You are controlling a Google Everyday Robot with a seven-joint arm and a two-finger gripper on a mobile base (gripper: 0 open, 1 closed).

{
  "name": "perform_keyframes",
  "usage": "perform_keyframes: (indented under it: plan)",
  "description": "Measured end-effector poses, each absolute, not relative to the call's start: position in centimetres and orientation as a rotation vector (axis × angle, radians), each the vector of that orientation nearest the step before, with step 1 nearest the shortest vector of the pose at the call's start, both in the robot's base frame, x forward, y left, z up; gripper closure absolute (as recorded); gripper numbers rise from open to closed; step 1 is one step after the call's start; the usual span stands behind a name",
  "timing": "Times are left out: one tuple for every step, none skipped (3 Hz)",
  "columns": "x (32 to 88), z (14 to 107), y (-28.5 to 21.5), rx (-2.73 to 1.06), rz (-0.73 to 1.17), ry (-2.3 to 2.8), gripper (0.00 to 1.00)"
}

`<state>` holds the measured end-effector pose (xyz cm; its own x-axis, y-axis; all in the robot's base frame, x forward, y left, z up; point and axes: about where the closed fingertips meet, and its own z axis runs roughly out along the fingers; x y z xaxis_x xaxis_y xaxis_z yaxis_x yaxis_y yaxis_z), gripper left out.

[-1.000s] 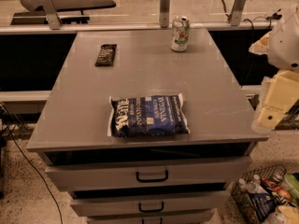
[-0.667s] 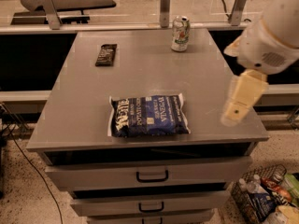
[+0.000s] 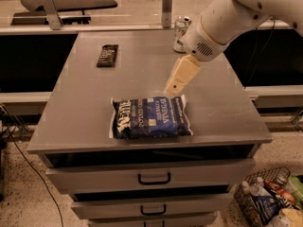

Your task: Pick rxbar chocolate

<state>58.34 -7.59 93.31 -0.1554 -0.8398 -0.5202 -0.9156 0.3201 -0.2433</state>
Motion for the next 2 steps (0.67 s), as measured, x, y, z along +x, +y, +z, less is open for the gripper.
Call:
perform_keyframes:
  plan:
    - [58.3,93.3,-7.6,-1.543,0.172,2.016,0.0]
    - [58.9,93.2,-6.5,-1.547,0.191,1.985,0.0]
